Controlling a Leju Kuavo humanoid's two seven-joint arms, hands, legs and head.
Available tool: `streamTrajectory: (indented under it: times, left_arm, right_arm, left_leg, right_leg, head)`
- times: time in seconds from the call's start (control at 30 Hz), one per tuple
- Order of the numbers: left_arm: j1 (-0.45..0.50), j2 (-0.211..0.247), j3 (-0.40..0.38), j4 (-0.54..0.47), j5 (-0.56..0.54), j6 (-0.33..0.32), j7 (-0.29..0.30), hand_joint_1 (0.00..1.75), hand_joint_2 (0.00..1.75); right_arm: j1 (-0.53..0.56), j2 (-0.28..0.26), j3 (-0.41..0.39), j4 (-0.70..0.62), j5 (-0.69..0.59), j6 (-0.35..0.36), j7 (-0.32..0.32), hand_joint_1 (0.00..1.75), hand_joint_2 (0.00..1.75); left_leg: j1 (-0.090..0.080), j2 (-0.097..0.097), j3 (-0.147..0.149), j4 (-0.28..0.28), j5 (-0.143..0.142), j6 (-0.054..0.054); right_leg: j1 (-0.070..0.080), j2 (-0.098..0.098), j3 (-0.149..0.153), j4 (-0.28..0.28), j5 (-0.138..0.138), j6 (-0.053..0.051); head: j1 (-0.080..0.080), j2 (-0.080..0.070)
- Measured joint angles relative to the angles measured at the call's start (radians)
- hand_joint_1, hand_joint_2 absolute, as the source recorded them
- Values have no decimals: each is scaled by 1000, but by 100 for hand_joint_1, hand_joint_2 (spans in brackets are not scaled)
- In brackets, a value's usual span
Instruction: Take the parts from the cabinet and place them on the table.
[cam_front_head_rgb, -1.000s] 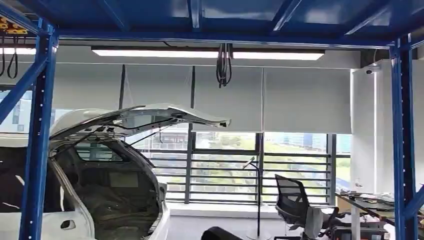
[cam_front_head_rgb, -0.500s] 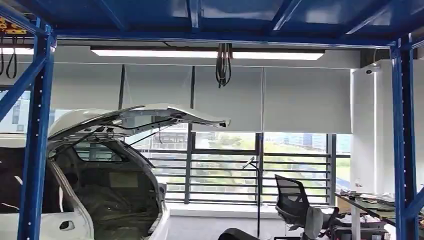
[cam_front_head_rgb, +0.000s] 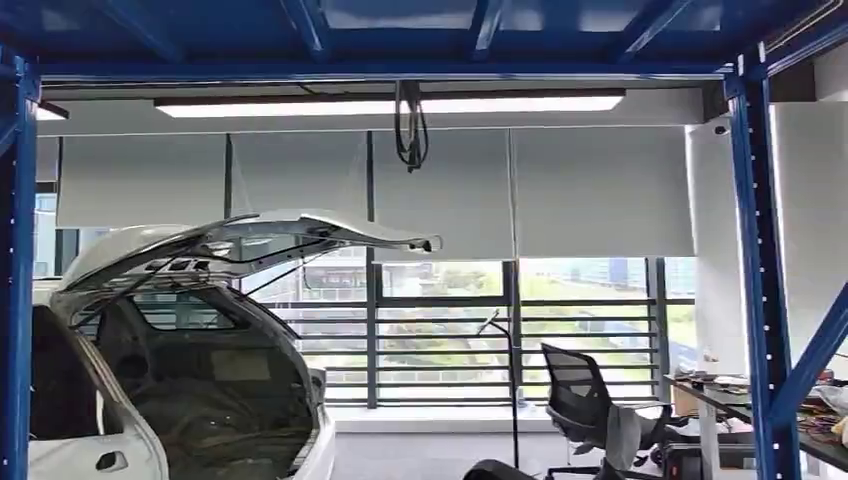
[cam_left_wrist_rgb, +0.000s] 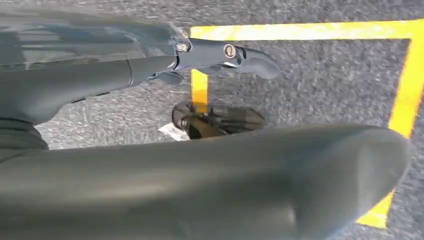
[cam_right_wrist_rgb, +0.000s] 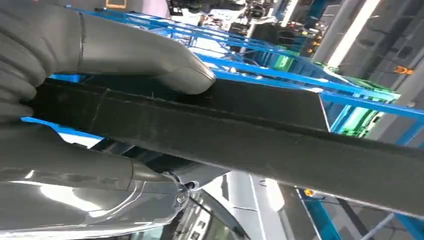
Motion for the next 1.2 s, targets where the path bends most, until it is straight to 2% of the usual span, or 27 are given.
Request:
streamTrajectory:
  times: [0.03, 0.1, 0.13, 0.17, 0.2, 0.27, 0.33, 0.37, 0.43, 0.47, 0.5, 0.53, 0.57, 0.63, 0.7, 0.77, 0.8, 0.83, 0.87, 0.93, 0.97, 1.0, 1.03, 1.07, 1.13, 1.17, 1.2]
  left_arm:
    - [2, 3, 0, 0, 0, 2, 1, 0, 175]
    - [1, 7, 0, 0, 0, 2, 5, 0, 175]
    - [1, 10, 0, 0, 0, 2, 6, 0, 175]
    - [0, 11, 0, 0, 0, 2, 7, 0, 175]
    - [-2, 12, 0, 0, 0, 1, 8, 0, 175]
    - [2, 13, 0, 0, -1, 1, 10, 0, 175]
    - [5, 14, 0, 0, -2, 1, 12, 0, 175]
    - [4, 16, 0, 0, -1, 2, 14, 0, 175]
    - [2, 18, 0, 0, -3, 1, 19, 0, 175]
    - [2, 18, 0, 0, -3, 0, 19, 0, 175]
    - [3, 18, 0, 0, -3, 0, 19, 0, 175]
    - [5, 18, 0, 0, -3, -2, 20, 0, 175]
    - [5, 18, 0, 0, -3, -2, 23, 0, 175]
    - [5, 18, 0, 0, -3, -2, 24, 0, 175]
    - [5, 18, 0, 0, -3, -3, 26, 0, 175]
    - [8, 18, 0, 0, -9, -3, 28, 0, 175]
    - [7, 18, 0, 0, -9, -3, 28, 0, 175]
    - [5, 18, 0, 0, -10, -3, 28, 0, 175]
    - [5, 18, 0, 0, -10, -3, 27, 0, 175]
    - [6, 18, 0, 0, -12, -3, 28, 0, 175]
    - [8, 19, 0, 0, -12, -3, 28, 0, 175]
    - [10, 19, 0, 0, -12, -3, 28, 0, 175]
    - [10, 19, 0, 0, -13, -3, 28, 0, 175]
    - [10, 19, 0, 0, -16, -3, 28, 0, 175]
    - [8, 21, 0, 0, -18, -3, 26, 0, 175]
    - [8, 21, 0, 0, -19, -3, 26, 0, 175]
    - [5, 21, 0, 0, -19, -3, 25, 0, 175]
  right_arm:
    - [3, -2, 0, 0, 0, 0, 0, 175, 175]
    - [4, -4, 0, 0, -2, 4, -1, 175, 175]
    - [4, -4, 0, 0, -2, 6, -2, 175, 175]
    - [2, -6, 0, 0, -2, 6, -2, 175, 175]
    - [2, -7, 0, 0, -3, 7, -3, 175, 175]
    - [3, -11, 0, 0, -3, 8, -3, 175, 175]
    - [2, -13, 0, 0, -4, 9, -4, 175, 175]
    - [-1, -15, -1, 0, -5, 9, -5, 175, 175]
    - [0, -20, -2, 0, -5, 9, -5, 175, 175]
    - [2, -23, -2, 0, -5, 9, -5, 175, 175]
    - [3, -26, -2, 1, -4, 9, -5, 175, 175]
    - [3, -27, -2, 2, -4, 9, -5, 175, 175]
    - [3, -29, -2, 1, -4, 9, -5, 175, 175]
    - [2, -31, -2, 0, -4, 9, -6, 175, 175]
    - [0, -31, -2, 0, -4, 9, -7, 175, 175]
    - [0, -33, -3, 0, -4, 9, -8, 175, 175]
    - [-1, -33, -5, 0, -4, 9, -8, 175, 175]
    - [-1, -33, -7, -2, -4, 9, -8, 175, 175]
    - [-3, -33, -6, -2, -5, 9, -9, 175, 175]
    - [-5, -33, -6, -2, -5, 9, -10, 175, 175]
    - [-4, -33, -7, 0, -5, 9, -10, 175, 175]
    - [-2, -33, -6, 0, -5, 9, -10, 175, 175]
    - [0, -33, -6, 0, -5, 9, -10, 175, 175]
    - [0, -33, -6, 0, -5, 9, -10, 175, 175]
    - [-1, -33, -6, 0, -6, 9, -10, 175, 175]
    - [-1, -33, -6, 0, -6, 9, -10, 175, 175]
    - [-1, -33, -7, 0, -6, 9, -10, 175, 175]
  left_leg:
    - [-1, 0, 9, -32, 33, 3]
    - [-2, 0, 75, -189, 133, 12]
    - [-4, 0, 108, -269, 170, 17]
    - [-10, 0, 119, -280, 159, 20]
    - [-10, 0, 126, -299, 145, 23]
    - [-15, -2, 121, -296, 143, 27]
    - [-6, -1, 129, -307, 147, 35]
    - [-5, 0, 130, -308, 146, 40]
    - [-7, 0, 132, -307, 144, 45]
    - [-7, 0, 133, -307, 142, 47]
    - [-7, 0, 135, -307, 141, 48]
    - [-7, 0, 138, -307, 139, 49]
    - [-7, -1, 141, -307, 137, 48]
    - [-7, -4, 150, -307, 132, 43]
    - [-9, -4, 146, -306, 131, 36]
    - [-7, -2, 146, -311, 132, 25]
    - [-7, -2, 150, -315, 133, 17]
    - [-3, -1, 150, -309, 121, 15]
    - [-7, -1, 142, -286, 102, 14]
    - [-7, -1, 75, -143, 27, 11]
    - [-7, -1, 40, -73, 0, 8]
    - [-7, -1, 17, -26, -7, 6]
    - [-7, 0, 17, -29, 8, 5]
    - [-5, 0, 36, -75, 44, 4]
    - [-1, 1, 114, -243, 135, 3]
    - [0, 2, 137, -286, 134, 3]
    - [-1, 0, 139, -301, 131, 10]
  right_leg:
    - [1, 2, 4, 0, -3, -1]
    - [1, 5, 18, 0, -12, 3]
    - [1, 5, 25, 0, -18, 7]
    - [8, 6, 25, 4, -23, 14]
    - [6, 6, 20, 6, -23, 18]
    - [3, 5, 20, 0, -22, 27]
    - [2, 3, 22, 11, -37, 39]
    - [2, 2, 4, 49, -61, 43]
    - [-2, 1, -74, 204, -131, 50]
    - [-2, 1, -114, 275, -150, 52]
    - [-2, 1, -135, 305, -146, 54]
    - [-2, 1, -134, 289, -120, 53]
    - [-2, 1, -111, 226, -73, 52]
    - [1, 1, -36, 47, 25, 39]
    - [10, 1, -21, 6, 17, 27]
    - [13, 4, -24, 9, 14, 20]
    - [13, 4, -22, 2, 18, 13]
    - [2, 0, -12, -12, 25, 5]
    - [5, -1, -8, -19, 26, 0]
    - [6, -4, -7, -19, 26, -5]
    - [7, -4, -7, -19, 25, -6]
    - [7, -3, -7, -18, 25, -6]
    - [7, -3, -6, -18, 24, -6]
    - [6, -2, -5, -17, 23, -5]
    - [5, 1, -2, -9, 16, 3]
    - [7, 1, -5, -4, 11, 9]
    - [15, 3, -11, 10, 6, 15]
  head:
    - [0, 0]
    - [0, 0]
    - [0, 0]
    - [0, 0]
    - [0, 0]
    - [0, 0]
    - [0, 0]
    - [0, 0]
    - [0, 0]
    - [0, 0]
    - [0, 0]
    - [0, 0]
    - [0, 0]
    - [0, 0]
    - [0, 0]
    - [0, 0]
    - [0, 0]
    - [0, 0]
    - [0, 0]
    - [0, 0]
    - [0, 0]
    - [0, 0]
    - [0, 0]
    - [0, 0]
    - [0, 0]
    - [0, 0]
    - [0, 0]
